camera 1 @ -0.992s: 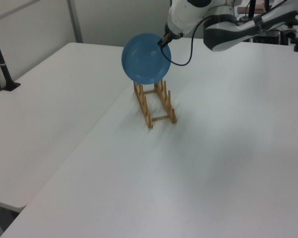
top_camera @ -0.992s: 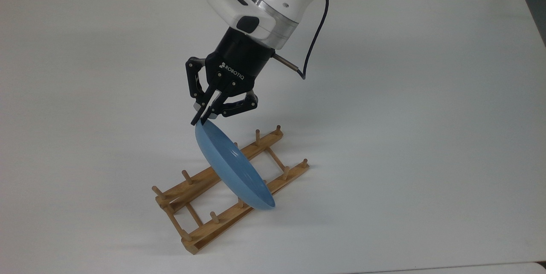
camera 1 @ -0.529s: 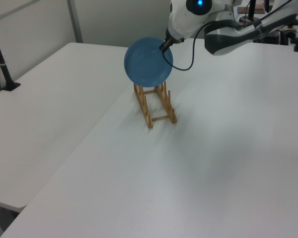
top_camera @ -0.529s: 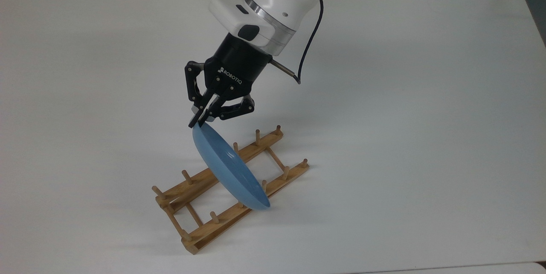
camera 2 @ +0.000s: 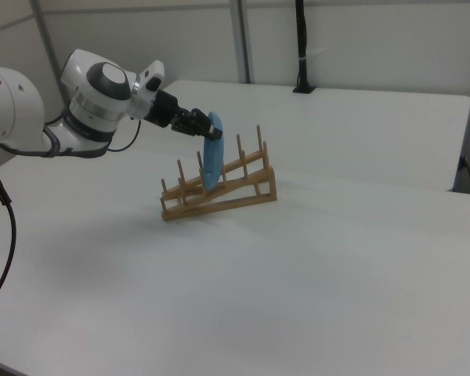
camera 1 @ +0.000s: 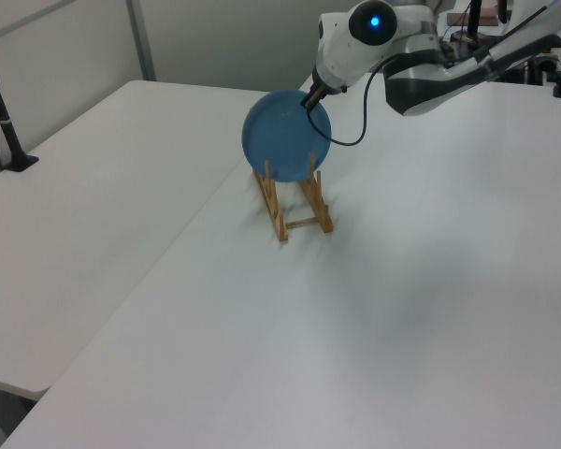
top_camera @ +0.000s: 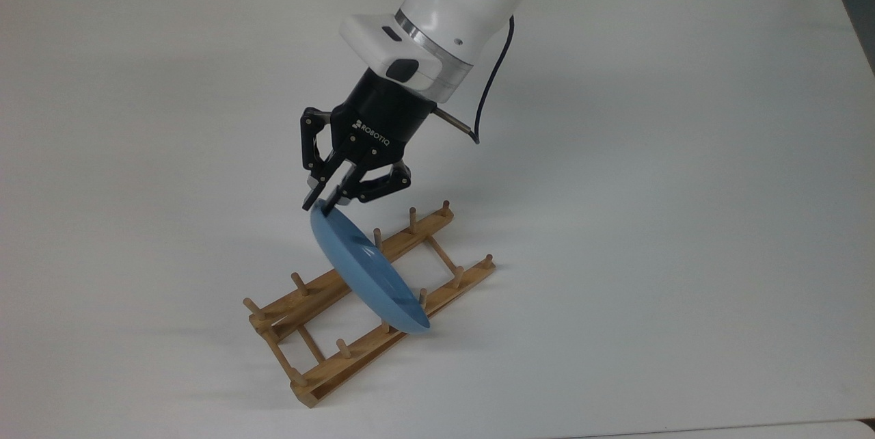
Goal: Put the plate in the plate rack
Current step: 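Open the gripper to release the plate in the rack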
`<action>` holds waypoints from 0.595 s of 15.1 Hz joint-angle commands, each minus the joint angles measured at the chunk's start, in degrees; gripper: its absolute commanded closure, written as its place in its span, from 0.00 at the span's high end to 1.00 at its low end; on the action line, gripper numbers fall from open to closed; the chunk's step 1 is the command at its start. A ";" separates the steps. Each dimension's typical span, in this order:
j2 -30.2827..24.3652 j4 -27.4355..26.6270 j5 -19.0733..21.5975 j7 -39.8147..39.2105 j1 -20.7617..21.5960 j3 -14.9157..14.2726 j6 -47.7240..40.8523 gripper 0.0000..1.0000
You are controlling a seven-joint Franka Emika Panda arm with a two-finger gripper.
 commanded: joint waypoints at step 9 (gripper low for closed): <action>-4.65 1.00 18.98 -0.24 1.98 -0.11 -1.65 1.00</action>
